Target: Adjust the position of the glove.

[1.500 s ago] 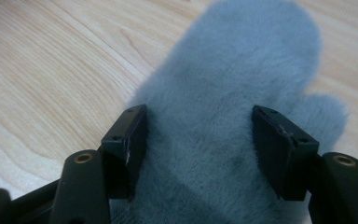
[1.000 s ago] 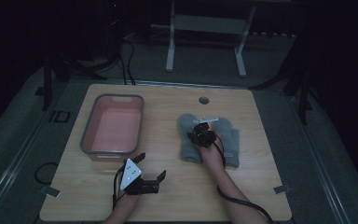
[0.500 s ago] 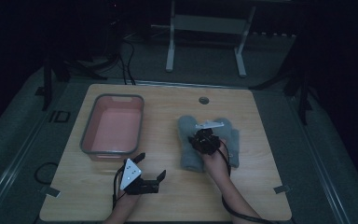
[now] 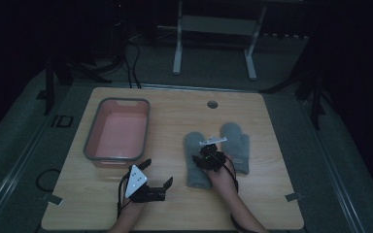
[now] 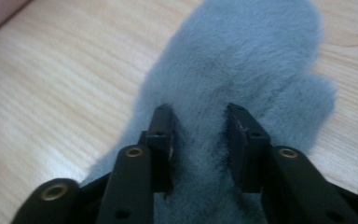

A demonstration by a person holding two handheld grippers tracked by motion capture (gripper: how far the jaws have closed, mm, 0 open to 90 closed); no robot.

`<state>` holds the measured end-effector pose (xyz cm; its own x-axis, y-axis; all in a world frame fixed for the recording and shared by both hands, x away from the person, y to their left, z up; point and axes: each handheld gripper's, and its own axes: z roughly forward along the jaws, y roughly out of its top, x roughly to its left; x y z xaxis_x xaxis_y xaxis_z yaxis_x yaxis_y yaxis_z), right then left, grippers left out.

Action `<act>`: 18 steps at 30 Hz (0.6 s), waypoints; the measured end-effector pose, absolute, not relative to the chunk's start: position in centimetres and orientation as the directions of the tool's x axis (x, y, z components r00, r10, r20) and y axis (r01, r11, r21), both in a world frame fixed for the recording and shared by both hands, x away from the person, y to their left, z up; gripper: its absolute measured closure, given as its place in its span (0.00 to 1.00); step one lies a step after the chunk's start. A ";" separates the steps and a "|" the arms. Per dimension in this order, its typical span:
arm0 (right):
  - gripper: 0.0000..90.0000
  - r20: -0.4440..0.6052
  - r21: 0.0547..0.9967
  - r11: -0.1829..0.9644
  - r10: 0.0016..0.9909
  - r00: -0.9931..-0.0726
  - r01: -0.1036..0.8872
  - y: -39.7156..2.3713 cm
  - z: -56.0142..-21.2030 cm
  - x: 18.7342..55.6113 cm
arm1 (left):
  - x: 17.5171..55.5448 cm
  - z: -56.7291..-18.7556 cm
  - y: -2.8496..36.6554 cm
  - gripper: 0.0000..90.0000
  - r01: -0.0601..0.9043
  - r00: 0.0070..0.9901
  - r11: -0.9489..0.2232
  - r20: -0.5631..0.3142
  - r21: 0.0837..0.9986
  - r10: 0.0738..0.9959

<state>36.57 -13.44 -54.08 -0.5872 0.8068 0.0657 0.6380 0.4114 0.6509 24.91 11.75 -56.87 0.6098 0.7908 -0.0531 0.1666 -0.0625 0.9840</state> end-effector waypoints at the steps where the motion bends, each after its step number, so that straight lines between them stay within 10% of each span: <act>1: 0.69 0.058 0.646 0.425 0.800 -0.597 0.634 -13.5 -54.1 36.6 | 24.9 -56.9 11.8 0.00 0.167 0.610 -0.062 -0.054 0.984 0.791; 18: 0.48 0.099 0.656 0.438 0.758 -0.645 0.615 -14.7 -52.7 36.6 | 24.9 -56.9 11.8 0.00 0.169 0.609 -0.058 -0.058 0.984 0.791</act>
